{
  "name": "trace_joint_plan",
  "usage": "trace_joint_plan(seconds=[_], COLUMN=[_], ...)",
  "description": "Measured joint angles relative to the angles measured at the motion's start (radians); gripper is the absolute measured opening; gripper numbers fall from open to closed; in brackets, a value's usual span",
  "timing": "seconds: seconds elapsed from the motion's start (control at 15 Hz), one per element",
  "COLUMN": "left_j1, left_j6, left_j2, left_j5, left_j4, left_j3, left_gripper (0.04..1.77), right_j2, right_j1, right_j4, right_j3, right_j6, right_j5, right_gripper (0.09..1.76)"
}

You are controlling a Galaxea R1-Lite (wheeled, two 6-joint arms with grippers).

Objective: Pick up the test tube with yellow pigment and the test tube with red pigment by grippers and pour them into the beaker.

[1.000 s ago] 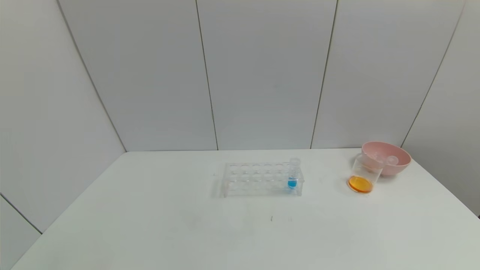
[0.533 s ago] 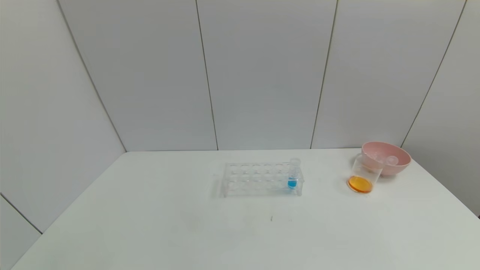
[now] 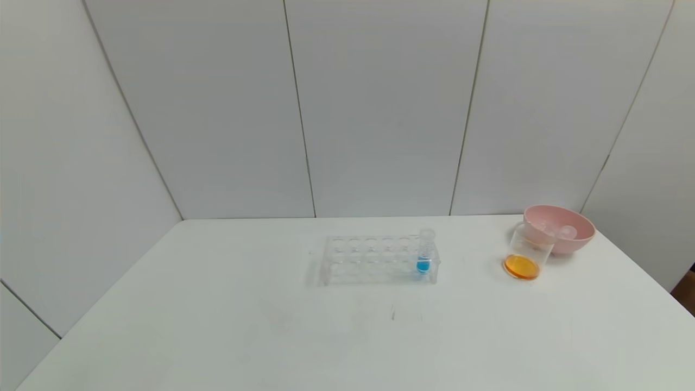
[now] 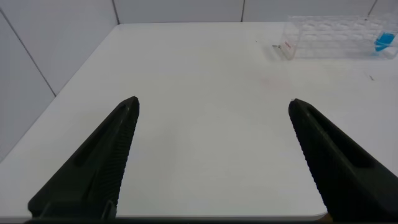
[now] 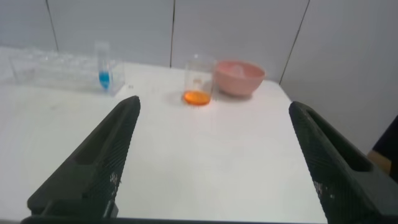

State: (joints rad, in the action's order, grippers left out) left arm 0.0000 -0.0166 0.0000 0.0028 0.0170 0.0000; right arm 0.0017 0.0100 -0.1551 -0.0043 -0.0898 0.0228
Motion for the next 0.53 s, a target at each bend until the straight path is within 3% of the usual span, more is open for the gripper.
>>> trace_joint_plan(seconds=[0.13, 0.53], left_j1=[0.000, 0.000], left_j6=[0.000, 0.000], left_j2=[0.000, 0.000], left_j5=[0.000, 0.000], left_j4=[0.000, 0.000], left_j3=[0.000, 0.000], left_gripper=[1.72, 1.72], right_j2=[0.000, 0.000], right_j1=[0.000, 0.000], right_j4=[0.150, 0.164], right_j3=[0.003, 0.003], right_j6=[0.005, 0.063], right_j5=[-0.002, -0.010], right_gripper=[1.71, 1.71])
